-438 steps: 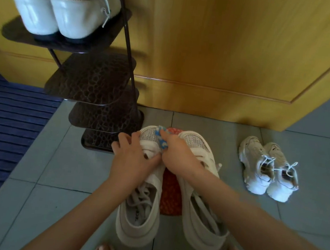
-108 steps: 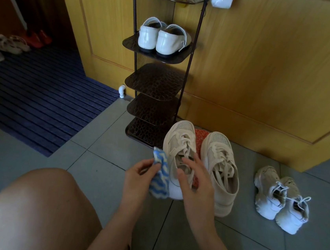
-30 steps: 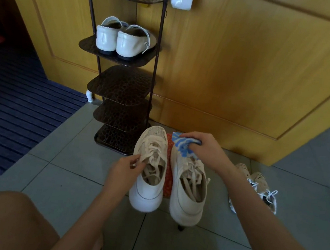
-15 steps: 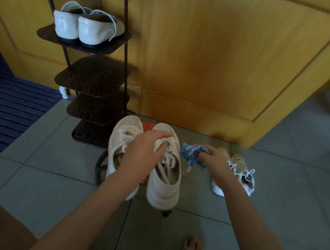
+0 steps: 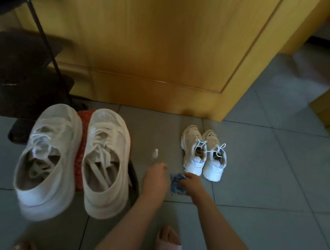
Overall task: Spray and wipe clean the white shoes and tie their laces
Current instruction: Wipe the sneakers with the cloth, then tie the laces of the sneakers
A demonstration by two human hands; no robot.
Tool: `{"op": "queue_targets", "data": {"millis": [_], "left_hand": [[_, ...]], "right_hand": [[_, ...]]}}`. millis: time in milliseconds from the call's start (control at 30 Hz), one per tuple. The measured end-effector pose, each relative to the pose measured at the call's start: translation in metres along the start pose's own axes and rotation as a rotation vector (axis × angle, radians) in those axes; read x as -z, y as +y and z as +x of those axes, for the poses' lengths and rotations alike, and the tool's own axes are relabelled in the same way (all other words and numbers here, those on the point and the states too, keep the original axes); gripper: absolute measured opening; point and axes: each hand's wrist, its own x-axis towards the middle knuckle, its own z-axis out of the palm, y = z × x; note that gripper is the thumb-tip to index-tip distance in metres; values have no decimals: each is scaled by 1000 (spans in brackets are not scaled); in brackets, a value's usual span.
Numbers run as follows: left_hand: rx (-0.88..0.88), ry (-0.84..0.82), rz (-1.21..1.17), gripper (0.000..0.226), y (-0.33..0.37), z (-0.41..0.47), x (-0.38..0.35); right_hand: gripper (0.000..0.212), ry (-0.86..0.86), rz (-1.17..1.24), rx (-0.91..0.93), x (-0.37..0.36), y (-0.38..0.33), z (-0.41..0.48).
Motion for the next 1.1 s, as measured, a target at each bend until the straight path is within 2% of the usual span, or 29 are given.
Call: {"op": "queue_targets", "data": {"millis": [100, 300, 500, 633, 833, 1000, 1100], "left_hand": [[108, -52, 14, 40, -34, 8, -31], [129, -68, 52, 34, -57, 32, -50], [143, -80, 72, 34, -65, 35, -55], [155, -79, -21, 30, -59, 28, -51], [77, -82, -112, 32, -23, 6, -23], [-41, -78, -133, 26, 14, -23, 21], [-133, -146, -305, 16, 40, -43, 61]], "right_hand": [[31, 0, -91, 12, -9, 26, 26], [29, -6, -143, -6, -31, 53, 54], [54, -54, -179, 0, -41, 62, 60], [40, -110, -286, 53, -34, 58, 53], [38, -126, -159, 58, 16, -11, 16], [37, -115, -159, 261, 47, -87, -33], [35, -161, -188, 444, 43, -125, -68]]}}
